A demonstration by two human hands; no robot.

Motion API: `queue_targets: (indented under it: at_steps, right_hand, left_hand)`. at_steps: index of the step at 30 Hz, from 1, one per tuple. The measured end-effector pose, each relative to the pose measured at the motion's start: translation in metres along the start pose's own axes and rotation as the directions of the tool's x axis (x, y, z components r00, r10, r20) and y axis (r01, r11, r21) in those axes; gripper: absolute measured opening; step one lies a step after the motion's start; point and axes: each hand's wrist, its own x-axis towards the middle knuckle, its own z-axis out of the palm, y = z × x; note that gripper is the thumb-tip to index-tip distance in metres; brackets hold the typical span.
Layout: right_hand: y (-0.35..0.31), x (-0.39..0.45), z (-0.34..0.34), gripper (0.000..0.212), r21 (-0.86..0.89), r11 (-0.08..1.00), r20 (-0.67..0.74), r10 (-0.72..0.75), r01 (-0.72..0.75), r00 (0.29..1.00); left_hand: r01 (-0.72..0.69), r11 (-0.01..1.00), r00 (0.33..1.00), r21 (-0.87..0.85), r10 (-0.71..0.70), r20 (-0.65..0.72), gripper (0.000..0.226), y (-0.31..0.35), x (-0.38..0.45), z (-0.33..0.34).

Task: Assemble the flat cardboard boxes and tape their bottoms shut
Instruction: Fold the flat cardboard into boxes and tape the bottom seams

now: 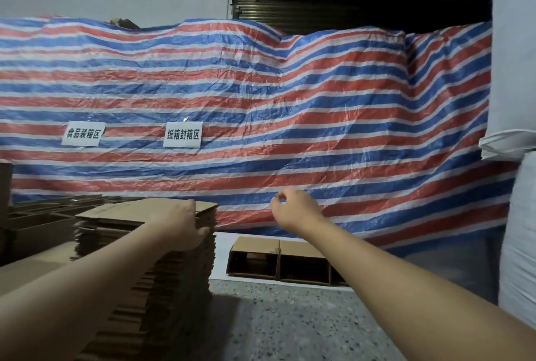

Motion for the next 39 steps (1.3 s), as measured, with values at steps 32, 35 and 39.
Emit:
queue_targets:
  at_steps: [32,35,39]
  right_hand:
    - [0.027,0.001,-0.089,0.066,0.860,0.510,-0.188,0.310,0.004,0.932]
    - [0.037,-0.010,-0.099,0.064,0.875,0.481,-0.161,0.388,-0.050,0.907]
    - [0.051,-0.040,-0.091,0.086,0.828,0.525,-0.145,0.541,-0.198,0.829]
  left_hand:
    - [-0.578,0.445,0.721,-0.685,-0.116,-0.684,0.048,0.063,-0.053,-0.120]
    - [-0.424,0.270,0.870,-0.864,-0.143,-0.471,0.052,0.072,-0.050,-0.112]
    - [-0.046,-0.030,0.998,-0.998,0.046,-0.047,0.042,0.080,-0.051,-0.088]
